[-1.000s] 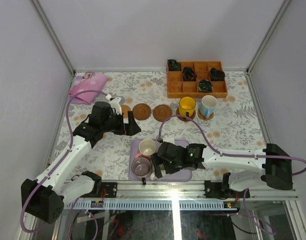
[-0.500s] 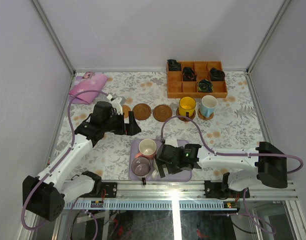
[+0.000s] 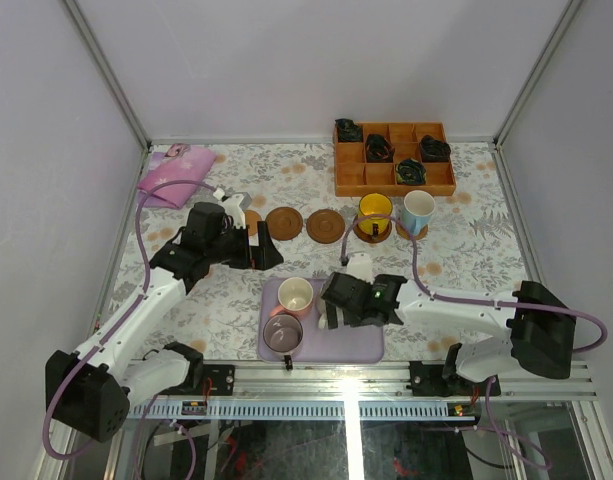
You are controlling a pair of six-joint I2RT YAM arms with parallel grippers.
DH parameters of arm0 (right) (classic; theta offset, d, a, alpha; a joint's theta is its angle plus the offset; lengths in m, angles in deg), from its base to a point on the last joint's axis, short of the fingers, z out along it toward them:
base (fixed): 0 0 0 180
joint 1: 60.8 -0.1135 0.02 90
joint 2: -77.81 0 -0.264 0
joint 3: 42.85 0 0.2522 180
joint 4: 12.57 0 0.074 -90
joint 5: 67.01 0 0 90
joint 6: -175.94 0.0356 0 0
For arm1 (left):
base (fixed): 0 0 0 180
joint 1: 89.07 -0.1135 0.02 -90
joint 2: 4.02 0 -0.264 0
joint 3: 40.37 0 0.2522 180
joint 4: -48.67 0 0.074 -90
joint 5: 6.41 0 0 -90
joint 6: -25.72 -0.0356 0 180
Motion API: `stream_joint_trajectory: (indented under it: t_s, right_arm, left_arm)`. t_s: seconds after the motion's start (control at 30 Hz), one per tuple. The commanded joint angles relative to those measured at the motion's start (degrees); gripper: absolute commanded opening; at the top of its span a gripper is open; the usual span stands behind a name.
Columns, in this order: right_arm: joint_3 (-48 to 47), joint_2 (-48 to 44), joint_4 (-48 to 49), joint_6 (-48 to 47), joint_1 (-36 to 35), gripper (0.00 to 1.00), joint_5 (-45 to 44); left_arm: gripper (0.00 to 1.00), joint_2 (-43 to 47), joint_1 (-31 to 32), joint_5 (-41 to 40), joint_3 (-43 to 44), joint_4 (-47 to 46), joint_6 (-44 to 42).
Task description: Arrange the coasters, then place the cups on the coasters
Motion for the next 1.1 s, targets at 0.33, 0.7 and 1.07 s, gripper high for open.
stream_joint_trajectory:
  t_s: [0.33,0.7,1.07]
  right_arm:
    - [-4.23,-5.11,-4.68,1.01,5.76,0.99,-8.82]
    - [-14.69,1.78,-7.09,-0.39,0.59,0.99,-7.99]
    - [-15.84,9.80,-12.24,4.81,0.62,0.99,-9.40]
  left_arm:
    - [1.00,-0.14,0.28,-0.10,-1.32,-4.24,0.22]
    - [1.00,0.41,0.21,-0.40,-1.77,-4.51,-0.06]
    - [1.00,-0.46,0.24,-0.88,-0.83,-4.45,-0.50]
